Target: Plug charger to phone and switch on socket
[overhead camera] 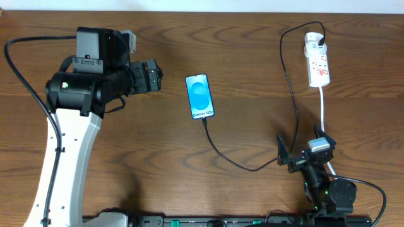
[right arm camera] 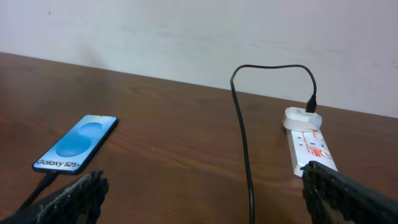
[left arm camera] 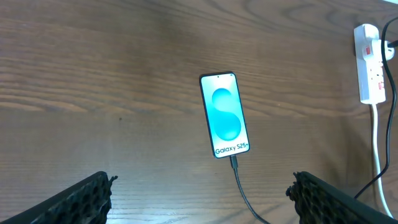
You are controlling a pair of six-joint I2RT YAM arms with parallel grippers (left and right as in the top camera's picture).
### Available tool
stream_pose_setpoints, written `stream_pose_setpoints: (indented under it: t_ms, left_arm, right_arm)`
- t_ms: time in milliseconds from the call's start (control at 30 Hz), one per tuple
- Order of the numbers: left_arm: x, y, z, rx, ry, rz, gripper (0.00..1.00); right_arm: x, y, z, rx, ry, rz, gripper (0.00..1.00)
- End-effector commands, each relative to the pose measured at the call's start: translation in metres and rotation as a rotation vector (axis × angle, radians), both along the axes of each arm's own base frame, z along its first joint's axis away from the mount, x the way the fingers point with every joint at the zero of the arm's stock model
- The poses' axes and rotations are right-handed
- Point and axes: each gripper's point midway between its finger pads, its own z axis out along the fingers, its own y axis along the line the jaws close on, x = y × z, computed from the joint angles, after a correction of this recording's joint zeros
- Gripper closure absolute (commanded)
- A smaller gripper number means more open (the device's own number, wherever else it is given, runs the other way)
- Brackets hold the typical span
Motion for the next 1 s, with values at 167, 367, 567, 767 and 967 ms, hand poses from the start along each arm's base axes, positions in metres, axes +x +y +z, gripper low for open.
stream_pose_setpoints:
  t_ms: [167,367,567,767,967]
  left_arm:
    - [0.001,0.003,0.004,0.013,-0.013,0.001,0.07]
    - [0.001,0.003,0.004,0.013,-0.013,0.001,0.07]
    - [0.001,0.002,0.004,0.012,-0.013,0.000,0.07]
    - [-0.006,0.024,0.014,0.120,-0.069,0.055,0.07]
    - [-0.023,0.046,0.022,0.226,-0.246,0.099,0.07]
  right_arm:
    - [0.000,0.001,-0.001,0.015,0.007,0.004,0.01]
    - [0.000,0.001,-0.001,0.015,0.007,0.004,0.01]
    - [0.000,0.001,-0.001,0.015,0.007,0.004,0.01]
    - [0.000,0.001,-0.001,0.015,0.007,0.004,0.01]
    - [0.000,0.001,-0.001,0.015,0.007,0.004,0.01]
